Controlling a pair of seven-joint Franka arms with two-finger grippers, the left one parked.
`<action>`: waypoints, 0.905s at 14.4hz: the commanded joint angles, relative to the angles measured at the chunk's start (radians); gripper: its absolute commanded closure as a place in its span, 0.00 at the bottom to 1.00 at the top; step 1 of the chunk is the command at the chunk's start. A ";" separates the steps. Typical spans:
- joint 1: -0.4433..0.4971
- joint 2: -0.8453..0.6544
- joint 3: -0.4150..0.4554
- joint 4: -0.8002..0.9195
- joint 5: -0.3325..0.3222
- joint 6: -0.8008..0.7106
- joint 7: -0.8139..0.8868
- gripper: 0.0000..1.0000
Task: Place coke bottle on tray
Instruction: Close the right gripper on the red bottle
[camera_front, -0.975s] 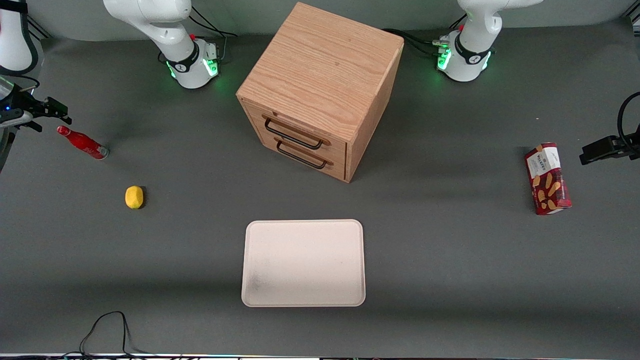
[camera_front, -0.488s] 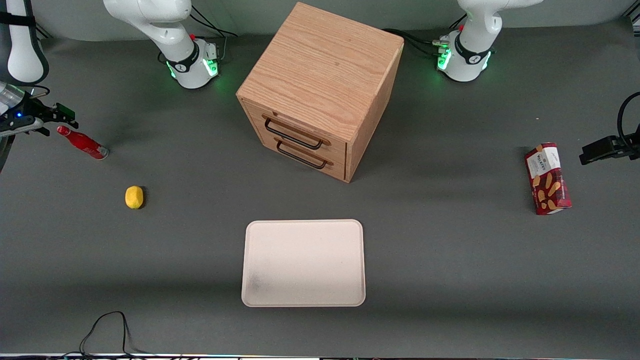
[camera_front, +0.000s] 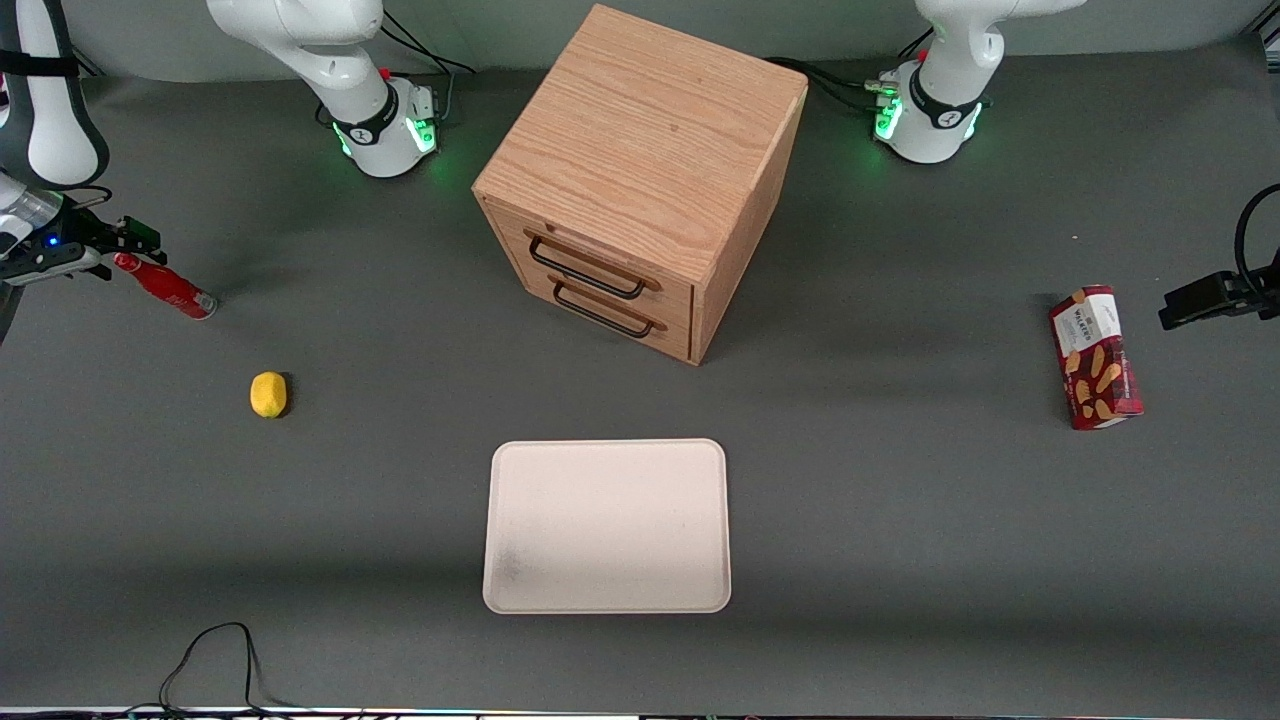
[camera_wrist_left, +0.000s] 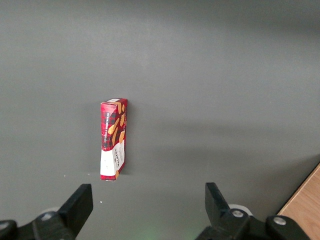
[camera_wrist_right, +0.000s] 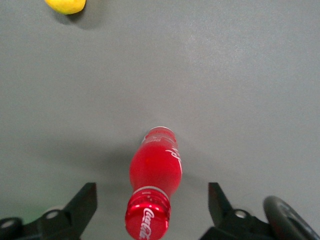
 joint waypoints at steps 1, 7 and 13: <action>0.001 0.000 -0.004 0.002 0.023 0.006 -0.038 0.44; 0.002 -0.008 0.003 0.005 0.022 -0.006 -0.043 0.80; 0.002 -0.062 0.085 0.193 0.016 -0.262 -0.012 0.82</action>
